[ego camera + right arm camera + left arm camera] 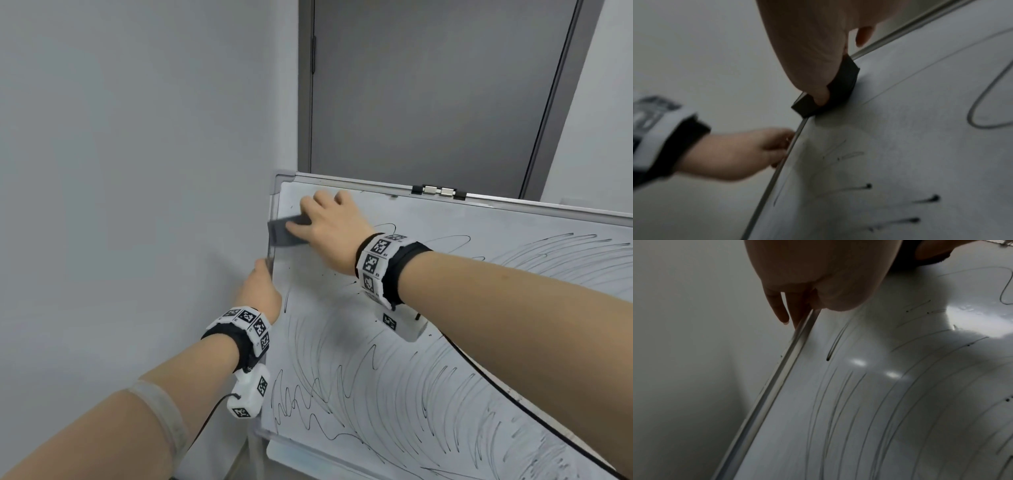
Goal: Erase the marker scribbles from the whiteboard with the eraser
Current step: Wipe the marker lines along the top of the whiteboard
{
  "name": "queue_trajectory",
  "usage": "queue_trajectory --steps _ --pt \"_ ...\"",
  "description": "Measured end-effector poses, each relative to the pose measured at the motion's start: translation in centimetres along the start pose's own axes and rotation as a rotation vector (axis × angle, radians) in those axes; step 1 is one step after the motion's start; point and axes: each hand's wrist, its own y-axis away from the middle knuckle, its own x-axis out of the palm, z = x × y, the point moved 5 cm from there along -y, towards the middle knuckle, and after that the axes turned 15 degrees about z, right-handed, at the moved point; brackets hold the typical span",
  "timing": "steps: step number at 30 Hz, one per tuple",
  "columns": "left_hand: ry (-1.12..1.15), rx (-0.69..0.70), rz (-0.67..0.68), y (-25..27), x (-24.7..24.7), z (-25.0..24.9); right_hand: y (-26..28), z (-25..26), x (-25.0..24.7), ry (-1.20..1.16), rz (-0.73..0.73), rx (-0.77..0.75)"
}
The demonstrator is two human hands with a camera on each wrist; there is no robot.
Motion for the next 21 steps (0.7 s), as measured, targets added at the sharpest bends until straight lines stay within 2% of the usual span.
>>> queue_trajectory --steps 2,3,4,6,7,8,11,12,13,15,16,19,20,21 --pt "0.021 0.01 0.018 0.0 0.2 -0.1 -0.1 -2.1 -0.6 -0.113 -0.017 0.208" --pt "0.025 0.014 0.023 0.0 0.3 -0.2 0.2 -2.5 -0.5 -0.13 -0.045 0.233" --pt "0.029 0.014 0.025 -0.2 0.3 -0.1 0.7 -1.9 0.1 -0.095 -0.037 0.152" --pt "0.036 0.003 0.028 -0.4 0.4 0.0 2.9 0.5 2.4 0.007 0.069 -0.168" --pt "0.04 -0.001 0.03 -0.5 0.5 0.0 4.0 0.8 2.9 0.058 0.092 -0.249" --pt "0.043 -0.001 0.034 -0.5 0.6 -0.1 4.7 -0.1 2.8 0.078 0.09 -0.215" --pt "0.021 -0.017 0.046 -0.5 0.7 -0.5 5.6 -4.9 1.7 -0.1 -0.066 0.176" --pt "0.008 -0.029 0.053 -0.6 0.8 -0.5 6.2 -5.4 1.7 -0.119 -0.085 0.22" --pt "0.001 -0.04 0.058 -0.7 0.7 -0.6 6.8 -4.7 2.2 -0.095 -0.053 0.131" --pt "0.004 -0.05 0.062 -0.9 0.7 -0.8 8.3 -2.9 3.4 0.007 0.041 -0.181" --pt "0.01 -0.051 0.062 -0.9 0.8 -0.9 8.8 -3.2 3.3 0.043 0.069 -0.196" --pt "0.016 -0.061 0.045 -0.5 0.8 -0.8 9.2 -6.4 2.1 -0.137 -0.082 0.172" --pt "0.009 -0.067 0.04 -0.4 0.8 -0.8 9.3 -6.1 2.1 -0.141 -0.09 0.174" --pt "0.003 -0.073 0.04 -0.4 0.7 -0.7 9.5 -4.9 2.6 -0.092 -0.037 0.042"
